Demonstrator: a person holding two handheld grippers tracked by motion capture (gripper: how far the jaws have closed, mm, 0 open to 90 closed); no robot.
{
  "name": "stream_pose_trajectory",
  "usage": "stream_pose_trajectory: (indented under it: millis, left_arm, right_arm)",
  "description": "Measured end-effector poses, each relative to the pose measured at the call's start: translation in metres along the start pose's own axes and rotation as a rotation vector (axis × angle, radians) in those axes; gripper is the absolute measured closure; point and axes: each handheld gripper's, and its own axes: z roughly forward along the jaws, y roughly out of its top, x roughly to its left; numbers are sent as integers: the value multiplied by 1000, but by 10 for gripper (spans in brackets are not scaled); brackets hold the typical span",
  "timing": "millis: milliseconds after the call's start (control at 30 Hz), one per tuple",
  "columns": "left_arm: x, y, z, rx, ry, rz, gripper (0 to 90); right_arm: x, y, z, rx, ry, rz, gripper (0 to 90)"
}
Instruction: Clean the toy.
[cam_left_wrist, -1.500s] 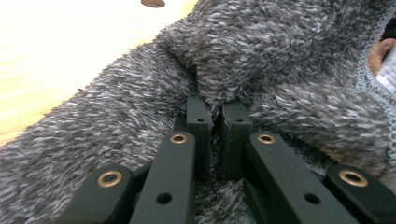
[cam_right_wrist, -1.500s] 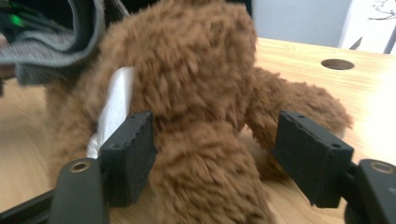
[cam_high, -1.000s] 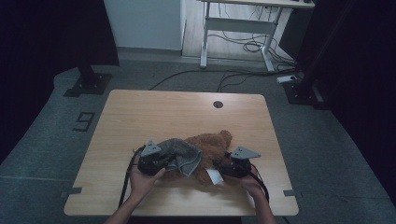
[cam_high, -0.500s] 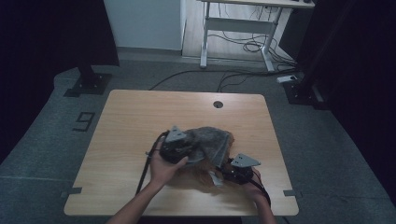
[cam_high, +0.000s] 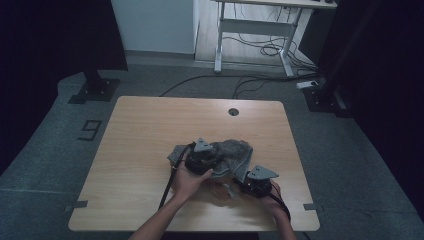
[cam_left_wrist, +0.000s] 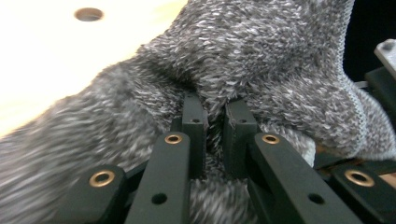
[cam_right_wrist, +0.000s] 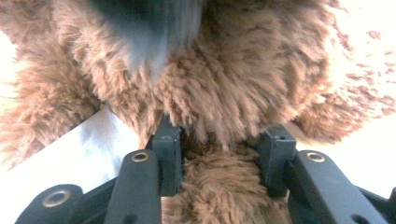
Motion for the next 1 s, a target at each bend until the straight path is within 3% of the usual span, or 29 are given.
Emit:
stream_pose_trajectory:
  millis: [133, 333, 500, 667, 933, 1000]
  left_arm:
    - [25, -11, -18, -7, 27, -45, 827]
    - [59, -27, -52, -62, 77, -112, 830]
    - [81, -49, -69, -48, 112, -153, 829]
    - [99, -69, -70, -4, 139, -199, 827]
    - [109, -88, -64, 60, 143, -222, 827]
    - [111, -89, -67, 46, 133, -228, 829]
  right_arm:
    - [-1, 0, 0, 12, -1, 10, 602]
    - [-1, 0, 0, 10, -9, 20, 604]
    - [-1, 0, 0, 11, -7, 23, 605]
    - [-1, -1, 0, 6, -8, 30, 604]
    - [-1, -2, 1, 2, -6, 35, 603]
    - [-1, -2, 1, 3, -9, 36, 602]
